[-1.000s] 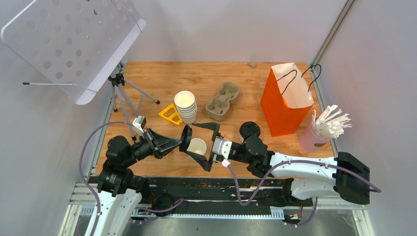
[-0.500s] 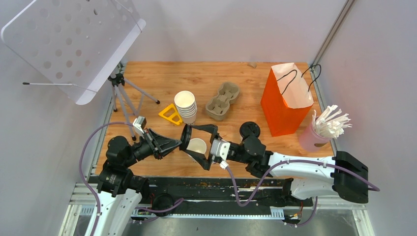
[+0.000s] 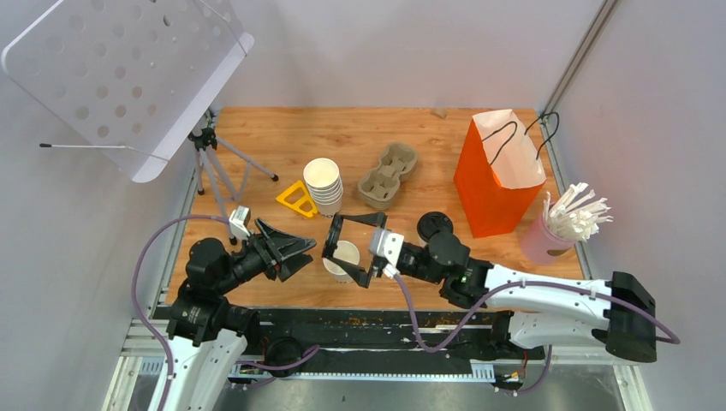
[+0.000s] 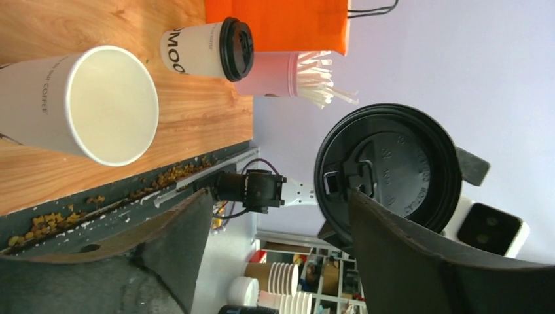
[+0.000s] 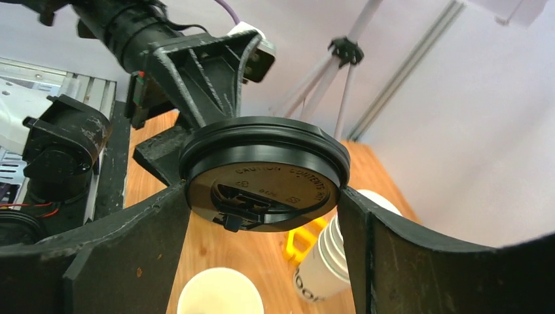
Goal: Pack the takeout coffee
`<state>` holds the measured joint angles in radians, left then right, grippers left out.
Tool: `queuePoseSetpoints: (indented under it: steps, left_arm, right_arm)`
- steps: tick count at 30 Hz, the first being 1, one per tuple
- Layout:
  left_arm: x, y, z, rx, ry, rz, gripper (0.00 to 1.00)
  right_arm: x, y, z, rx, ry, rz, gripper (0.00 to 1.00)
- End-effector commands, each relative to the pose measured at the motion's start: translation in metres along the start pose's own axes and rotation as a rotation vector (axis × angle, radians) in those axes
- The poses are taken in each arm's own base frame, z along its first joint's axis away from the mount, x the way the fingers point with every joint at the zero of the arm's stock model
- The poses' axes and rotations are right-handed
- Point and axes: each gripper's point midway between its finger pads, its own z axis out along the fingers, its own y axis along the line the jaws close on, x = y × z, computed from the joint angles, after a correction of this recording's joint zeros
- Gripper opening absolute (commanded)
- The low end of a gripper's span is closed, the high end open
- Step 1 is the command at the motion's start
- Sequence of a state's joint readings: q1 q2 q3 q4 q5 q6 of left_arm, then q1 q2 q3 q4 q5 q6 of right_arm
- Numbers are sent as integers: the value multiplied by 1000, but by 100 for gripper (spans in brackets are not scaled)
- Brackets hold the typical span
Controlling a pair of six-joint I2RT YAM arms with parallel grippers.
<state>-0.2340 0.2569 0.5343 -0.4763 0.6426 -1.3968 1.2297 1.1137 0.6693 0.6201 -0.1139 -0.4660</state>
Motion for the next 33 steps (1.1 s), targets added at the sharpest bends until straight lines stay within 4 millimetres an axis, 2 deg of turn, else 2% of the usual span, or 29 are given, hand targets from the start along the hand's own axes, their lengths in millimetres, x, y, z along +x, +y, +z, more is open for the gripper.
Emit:
queuePoseSetpoints:
  steps: [1,3,4,5,7,11,16,19,24,33]
  left_arm:
    - [-5,6,-4,-58,-29,117,90]
    - [-7,17,-5,-118,-34,163,98]
    - [-9,23,-6,-155,-38,187,100]
    - [-11,29,-8,-195,-43,219,100]
    - [-20,41,-15,-295,-69,289,100]
    - [-51,53,-46,-533,-197,461,100]
    - [-83,28,-89,-632,-411,628,100]
    - [-91,11,-105,-614,-506,700,100]
    - [-95,-5,-128,-554,-649,775,100]
    - [-93,-2,-148,-518,-759,780,100]
  right_arm:
    - [2,-20,-12,77,239,162,80]
    - [14,-19,-22,72,381,199,80]
    - [12,-21,-25,71,434,212,80]
    - [23,-19,-31,74,506,224,80]
    - [23,-27,-36,114,601,253,80]
    - [33,-31,-43,143,762,305,80]
    - [46,-23,-43,109,944,367,79]
    - [62,-12,-43,71,1075,381,79]
    - [83,6,-41,-8,1240,399,81]
    - [112,12,-30,-65,1418,362,84]
